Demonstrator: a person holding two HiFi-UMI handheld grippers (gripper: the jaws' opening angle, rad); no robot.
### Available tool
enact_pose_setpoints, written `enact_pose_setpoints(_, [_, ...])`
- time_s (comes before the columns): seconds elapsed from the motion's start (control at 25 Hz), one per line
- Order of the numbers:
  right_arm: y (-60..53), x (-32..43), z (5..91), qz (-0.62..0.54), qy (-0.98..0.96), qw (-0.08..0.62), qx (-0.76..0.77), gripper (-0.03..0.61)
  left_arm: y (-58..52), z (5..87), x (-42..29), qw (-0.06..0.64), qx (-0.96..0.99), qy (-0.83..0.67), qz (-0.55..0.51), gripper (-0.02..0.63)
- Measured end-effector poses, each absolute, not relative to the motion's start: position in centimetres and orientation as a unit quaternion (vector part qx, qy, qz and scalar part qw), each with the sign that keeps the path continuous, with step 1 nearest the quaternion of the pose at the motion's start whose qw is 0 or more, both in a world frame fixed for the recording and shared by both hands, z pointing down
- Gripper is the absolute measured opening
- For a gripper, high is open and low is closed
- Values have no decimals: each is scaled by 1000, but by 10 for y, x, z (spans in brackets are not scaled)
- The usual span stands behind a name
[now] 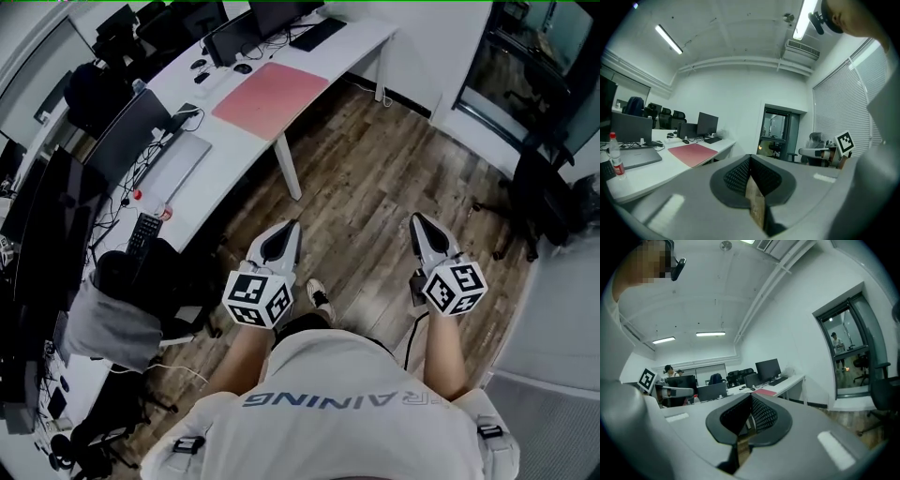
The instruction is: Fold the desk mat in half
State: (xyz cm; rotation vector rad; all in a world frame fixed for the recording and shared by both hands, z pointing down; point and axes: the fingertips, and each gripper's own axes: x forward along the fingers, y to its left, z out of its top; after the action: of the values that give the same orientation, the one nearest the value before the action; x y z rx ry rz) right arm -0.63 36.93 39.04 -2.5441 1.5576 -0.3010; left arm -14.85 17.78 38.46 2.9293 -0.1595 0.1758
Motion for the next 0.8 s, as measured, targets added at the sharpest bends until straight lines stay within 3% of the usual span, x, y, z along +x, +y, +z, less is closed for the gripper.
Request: enact_pose_setpoints(0.8, [194, 109, 380, -122, 547, 7, -828, 14, 23, 385, -36, 143, 986, -62, 62, 0])
